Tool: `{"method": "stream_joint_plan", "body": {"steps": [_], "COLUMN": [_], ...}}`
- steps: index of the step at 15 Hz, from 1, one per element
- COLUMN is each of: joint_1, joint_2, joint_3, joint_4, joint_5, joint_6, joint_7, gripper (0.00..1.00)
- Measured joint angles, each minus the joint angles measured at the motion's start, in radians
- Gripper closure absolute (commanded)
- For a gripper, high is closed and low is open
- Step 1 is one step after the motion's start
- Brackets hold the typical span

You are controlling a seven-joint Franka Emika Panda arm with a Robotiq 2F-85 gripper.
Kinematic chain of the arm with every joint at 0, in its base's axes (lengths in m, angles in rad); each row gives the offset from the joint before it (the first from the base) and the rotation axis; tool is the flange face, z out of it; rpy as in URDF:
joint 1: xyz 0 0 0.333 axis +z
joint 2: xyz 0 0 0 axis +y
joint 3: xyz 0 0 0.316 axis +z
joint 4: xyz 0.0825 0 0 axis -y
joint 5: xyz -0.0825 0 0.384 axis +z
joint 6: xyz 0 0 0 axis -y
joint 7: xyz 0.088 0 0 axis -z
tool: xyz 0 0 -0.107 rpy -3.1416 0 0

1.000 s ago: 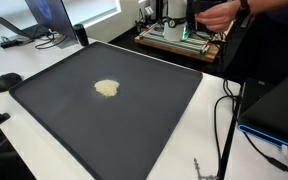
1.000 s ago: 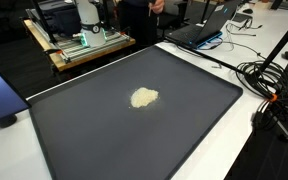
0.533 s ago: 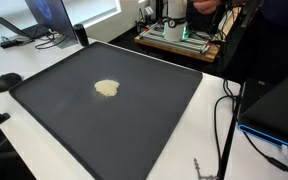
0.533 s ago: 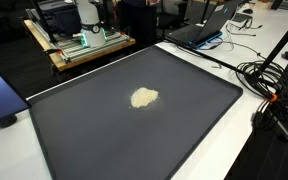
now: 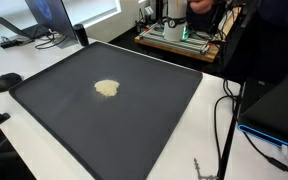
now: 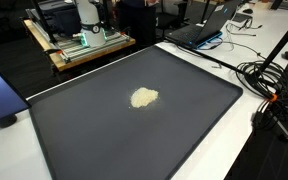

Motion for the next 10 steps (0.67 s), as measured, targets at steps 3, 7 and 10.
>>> {"method": "stream_joint_plan", "body": {"steps": [3,7,10], "joint_1": [0.0,0.001,0.001], "joint_2": [0.0,0.001,0.001], "joint_3": [0.0,-0.001,-0.001], "joint_4": [0.0,0.001,0.002], "joint_5": [0.0,0.0,0.0], "joint_6": [0.0,0.0,0.0], "joint_7": [-0.008,-0.017,-0.018], "gripper": [1.0,0.97,0.97]}}
